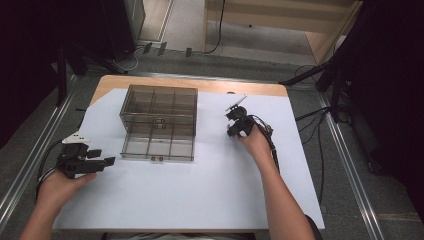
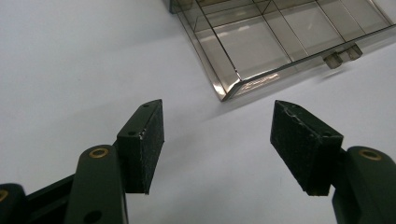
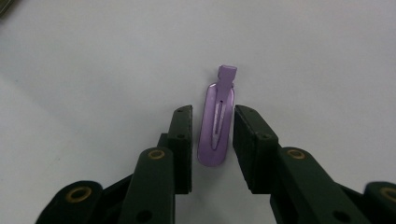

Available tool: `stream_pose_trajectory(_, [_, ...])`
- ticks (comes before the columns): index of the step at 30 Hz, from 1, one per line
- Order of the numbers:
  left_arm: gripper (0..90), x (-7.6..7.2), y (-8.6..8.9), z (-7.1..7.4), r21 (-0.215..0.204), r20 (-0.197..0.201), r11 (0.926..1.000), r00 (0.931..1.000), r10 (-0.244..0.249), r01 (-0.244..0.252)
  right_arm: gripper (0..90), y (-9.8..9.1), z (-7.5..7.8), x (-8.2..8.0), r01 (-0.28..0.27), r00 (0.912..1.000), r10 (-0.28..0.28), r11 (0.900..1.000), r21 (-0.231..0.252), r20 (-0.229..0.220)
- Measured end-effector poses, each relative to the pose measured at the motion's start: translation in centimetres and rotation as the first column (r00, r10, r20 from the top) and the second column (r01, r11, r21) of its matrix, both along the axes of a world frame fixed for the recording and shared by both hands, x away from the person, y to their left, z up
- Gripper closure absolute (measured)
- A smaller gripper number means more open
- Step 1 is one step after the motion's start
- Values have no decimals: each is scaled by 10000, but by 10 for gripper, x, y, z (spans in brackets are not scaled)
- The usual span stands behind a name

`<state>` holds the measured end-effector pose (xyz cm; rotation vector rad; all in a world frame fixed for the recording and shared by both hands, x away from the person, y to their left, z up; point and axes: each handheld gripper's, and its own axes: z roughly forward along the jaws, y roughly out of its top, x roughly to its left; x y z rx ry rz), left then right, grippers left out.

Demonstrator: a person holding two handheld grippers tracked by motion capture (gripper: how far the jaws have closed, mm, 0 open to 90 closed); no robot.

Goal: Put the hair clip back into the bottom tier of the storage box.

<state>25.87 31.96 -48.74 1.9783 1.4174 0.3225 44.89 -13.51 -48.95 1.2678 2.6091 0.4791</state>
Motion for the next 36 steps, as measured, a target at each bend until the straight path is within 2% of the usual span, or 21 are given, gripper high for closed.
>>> stream_pose_trajectory(9, [360,0,0,0,4,-5,10000,10000,-6,6,717,-1,0,2,189,9996,-186,9997,136,-222])
stream_pose_trajectory(14, [360,0,1,0,2,-16,10000,10000,-13,13,767,1,0,2,195,9995,-193,9998,92,-252])
stream_pose_trajectory(26, [359,0,1,0,7,-47,10000,10000,-18,18,772,0,0,2,262,9992,-257,9995,153,-306])
stream_pose_trajectory(33, [359,0,3,0,5,-10,10000,10000,-18,18,772,-4,3,3,360,9979,-332,9980,520,-552])
stream_pose_trajectory(36, [359,0,3,0,6,5,10000,10000,-19,19,772,-5,5,3,304,9981,-275,9982,515,-560])
